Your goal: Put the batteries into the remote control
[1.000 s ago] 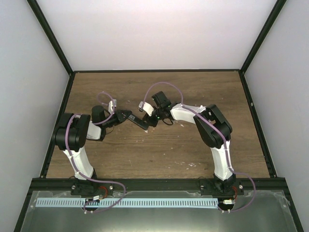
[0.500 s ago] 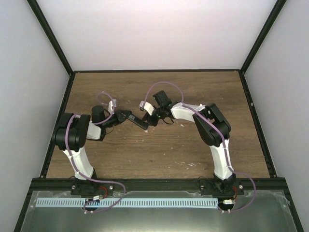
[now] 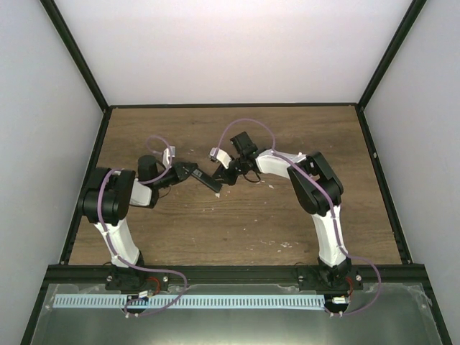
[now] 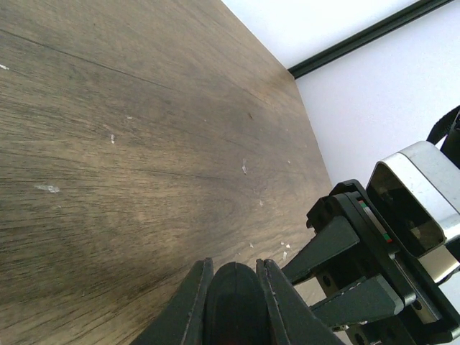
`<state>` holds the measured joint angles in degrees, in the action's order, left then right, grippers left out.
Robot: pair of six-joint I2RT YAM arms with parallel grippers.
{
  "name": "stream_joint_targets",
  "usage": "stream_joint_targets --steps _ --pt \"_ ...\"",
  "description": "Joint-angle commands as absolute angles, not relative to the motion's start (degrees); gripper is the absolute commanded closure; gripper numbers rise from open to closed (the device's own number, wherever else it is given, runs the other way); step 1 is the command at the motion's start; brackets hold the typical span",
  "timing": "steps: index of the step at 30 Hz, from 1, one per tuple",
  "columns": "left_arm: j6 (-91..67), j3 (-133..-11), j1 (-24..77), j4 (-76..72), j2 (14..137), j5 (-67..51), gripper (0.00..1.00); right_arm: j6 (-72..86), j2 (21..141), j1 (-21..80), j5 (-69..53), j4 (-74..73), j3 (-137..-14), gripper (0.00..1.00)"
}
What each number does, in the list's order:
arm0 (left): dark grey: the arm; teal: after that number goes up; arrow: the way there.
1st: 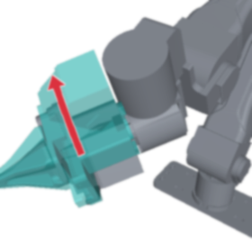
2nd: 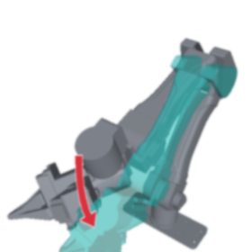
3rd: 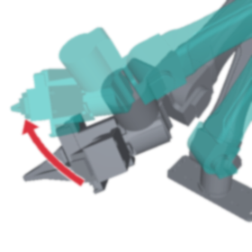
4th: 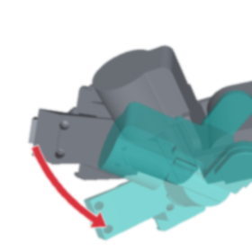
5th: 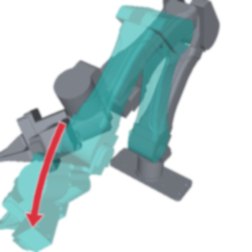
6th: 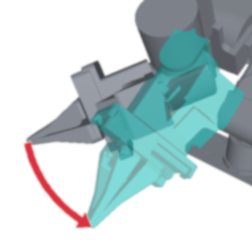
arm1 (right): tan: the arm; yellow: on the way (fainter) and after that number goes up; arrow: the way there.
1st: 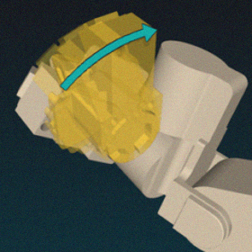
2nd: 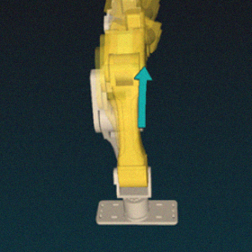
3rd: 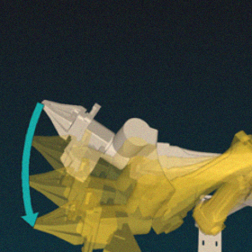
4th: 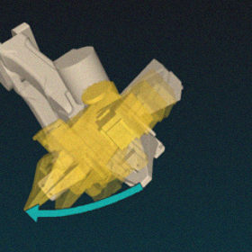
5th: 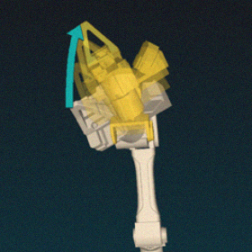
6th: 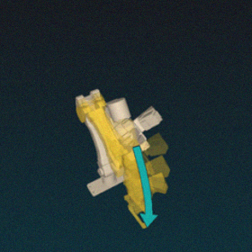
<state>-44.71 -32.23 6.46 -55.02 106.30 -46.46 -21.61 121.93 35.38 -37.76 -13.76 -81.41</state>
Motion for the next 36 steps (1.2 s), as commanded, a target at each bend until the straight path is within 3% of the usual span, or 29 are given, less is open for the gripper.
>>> stream_joint_targets --steps 1,36 --pt "-43.47 -33.73 9.23 -56.51 107.21 -50.76 1.00 -22.44 124.26 35.60 -35.65 -13.81 -83.14 0.88" --pt "-45.50 -33.62 12.12 -59.77 109.38 -50.91 1.00 -18.90 125.32 37.31 -34.13 -10.21 -87.25 0.88"
